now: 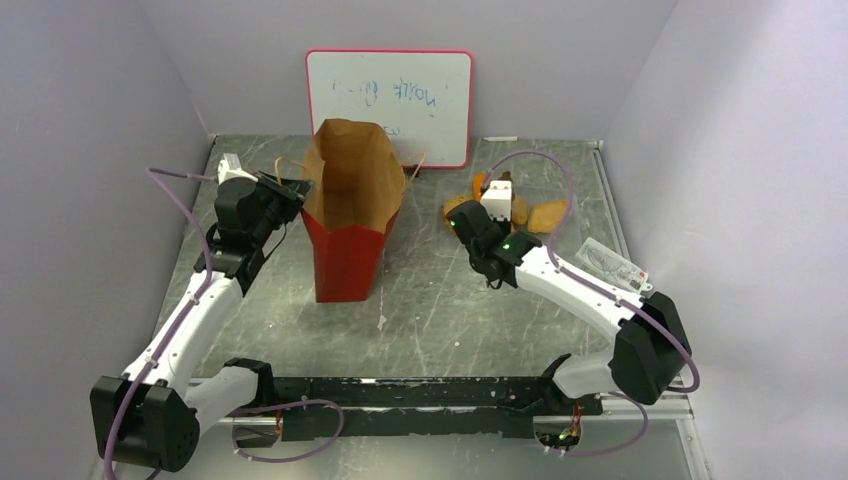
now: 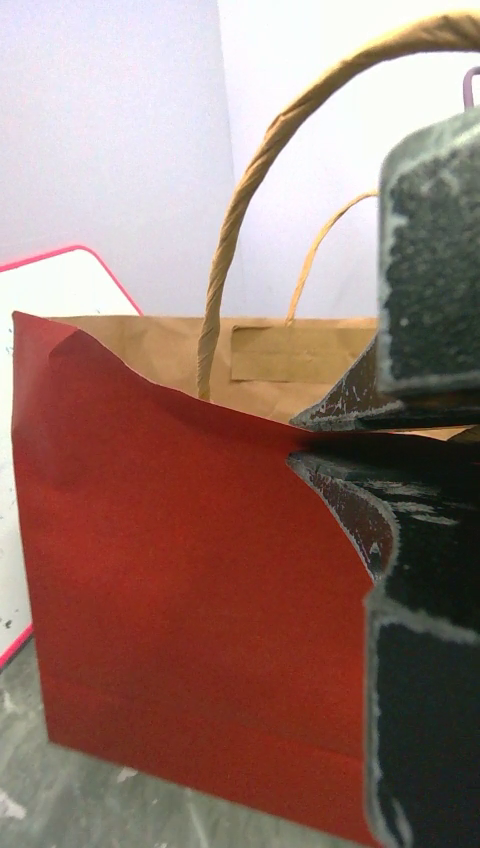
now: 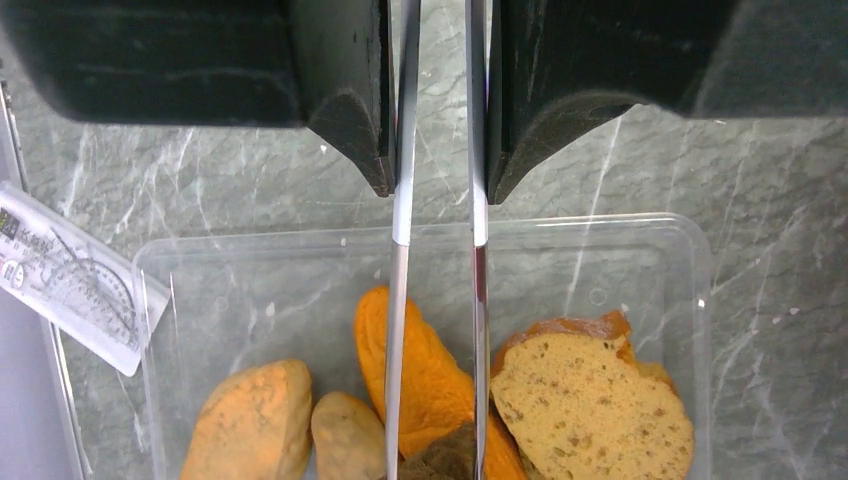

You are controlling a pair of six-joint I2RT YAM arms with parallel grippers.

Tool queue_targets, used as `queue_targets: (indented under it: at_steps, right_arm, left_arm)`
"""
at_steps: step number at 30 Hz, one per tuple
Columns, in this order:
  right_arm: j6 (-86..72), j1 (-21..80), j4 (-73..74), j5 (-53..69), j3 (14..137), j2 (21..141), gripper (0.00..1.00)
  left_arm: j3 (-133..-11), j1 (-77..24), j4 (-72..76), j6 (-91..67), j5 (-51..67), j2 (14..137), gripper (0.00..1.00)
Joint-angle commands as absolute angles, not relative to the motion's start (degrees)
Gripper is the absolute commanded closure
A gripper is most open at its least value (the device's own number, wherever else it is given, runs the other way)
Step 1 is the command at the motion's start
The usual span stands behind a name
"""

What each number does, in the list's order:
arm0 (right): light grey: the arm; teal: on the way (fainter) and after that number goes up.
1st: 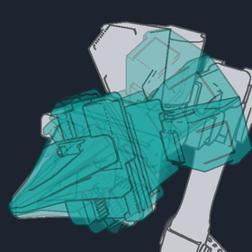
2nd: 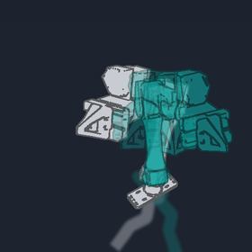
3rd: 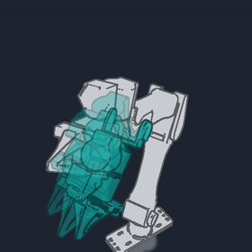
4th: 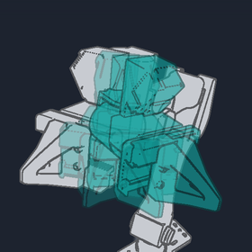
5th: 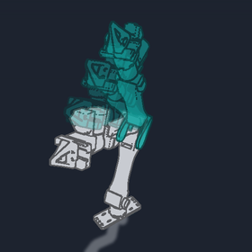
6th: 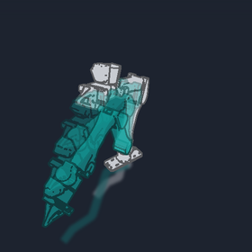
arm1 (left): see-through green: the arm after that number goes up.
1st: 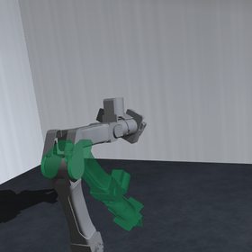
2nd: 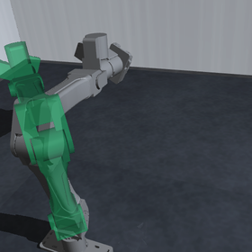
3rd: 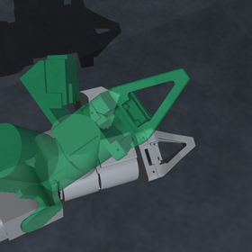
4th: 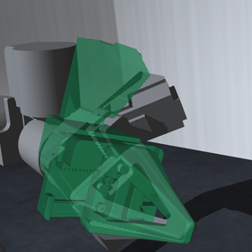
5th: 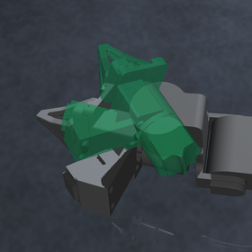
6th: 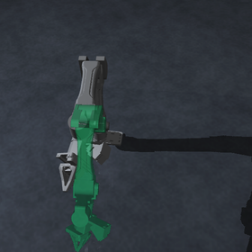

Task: Take the fake bread out of the paper bag
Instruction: Place the fake bread in the container.

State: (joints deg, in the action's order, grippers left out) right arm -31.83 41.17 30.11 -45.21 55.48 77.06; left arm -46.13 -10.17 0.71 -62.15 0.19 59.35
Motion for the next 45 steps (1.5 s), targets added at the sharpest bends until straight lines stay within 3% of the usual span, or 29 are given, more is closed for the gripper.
queue_targets:
  at_steps: [1, 12, 35, 38, 45]
  right_arm:
    - [-29.6, 40.8, 30.4, -46.9, 59.7, 77.3, 1.0]
    - [-29.6, 40.8, 40.0, -44.5, 67.5, 78.2, 1.0]
    - [-31.3, 40.8, 50.4, -39.8, 71.1, 82.4, 1.0]
    - [-31.3, 40.9, 49.5, -39.6, 71.0, 83.3, 0.95]
    - [-31.9, 40.3, 47.4, -39.8, 69.9, 84.5, 0.7]
  left_arm:
    - [-44.9, -9.5, 8.0, -71.1, 2.1, 58.4, 0.93]
    - [-45.4, -9.4, 10.1, -77.3, 2.7, 59.0, 0.93]
    - [-40.4, -9.4, 16.3, -78.3, 10.5, 61.9, 0.93]
    - [-39.8, -9.4, 16.9, -78.5, 11.3, 62.3, 0.93]
    - [-39.1, -9.4, 17.7, -78.1, 12.1, 63.2, 0.89]
